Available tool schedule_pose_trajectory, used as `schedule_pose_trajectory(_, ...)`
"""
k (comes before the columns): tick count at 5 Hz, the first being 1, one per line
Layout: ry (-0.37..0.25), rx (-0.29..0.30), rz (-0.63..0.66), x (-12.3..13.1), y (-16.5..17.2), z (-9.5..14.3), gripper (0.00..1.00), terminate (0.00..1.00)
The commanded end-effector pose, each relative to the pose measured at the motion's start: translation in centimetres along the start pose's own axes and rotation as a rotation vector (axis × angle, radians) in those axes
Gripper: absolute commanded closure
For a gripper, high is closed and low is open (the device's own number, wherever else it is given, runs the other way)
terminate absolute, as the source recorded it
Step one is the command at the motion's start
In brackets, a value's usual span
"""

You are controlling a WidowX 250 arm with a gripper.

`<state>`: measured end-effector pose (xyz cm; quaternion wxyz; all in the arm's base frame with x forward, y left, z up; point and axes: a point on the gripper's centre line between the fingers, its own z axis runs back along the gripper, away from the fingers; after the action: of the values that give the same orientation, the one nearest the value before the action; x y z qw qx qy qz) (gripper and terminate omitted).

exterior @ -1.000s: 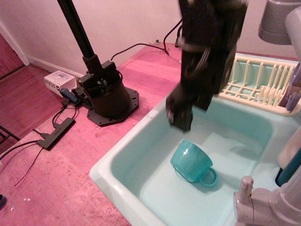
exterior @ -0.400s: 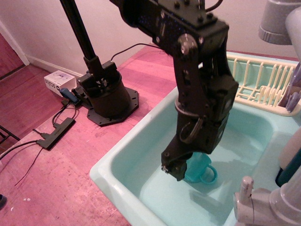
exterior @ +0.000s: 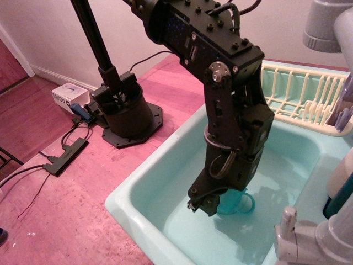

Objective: Flip cup upright

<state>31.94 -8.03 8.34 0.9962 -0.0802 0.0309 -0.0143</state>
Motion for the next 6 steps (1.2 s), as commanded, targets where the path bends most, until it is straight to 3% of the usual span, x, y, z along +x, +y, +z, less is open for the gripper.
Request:
schedule_pose_trajectory(1, -0.03, 0.004, -0.027, 0.1, -0.2, 1.3, 1.0, 0.0)
schedule_pose_trajectory(2, -0.004, 0.043, -0.074, -0.2, -0.5, 1.9, 1.0, 0.0)
schedule_pose_trajectory(3, 0.061, 0.257, -0.291, -0.4, -0.7, 5.0, 1.0, 0.0)
schedule_pose_trajectory(4, 0.119, 0.354, -0.332, -1.5, -1.0, 6.7, 1.0, 0.0)
schedule_pose_trajectory(5, 0.061, 0.356, -0.275, -3.0, -1.6, 5.6, 1.0, 0.0)
schedule_pose_trajectory(6, 0.029, 0.291, -0.236, -4.0, -1.8, 3.3, 0.0, 0.0)
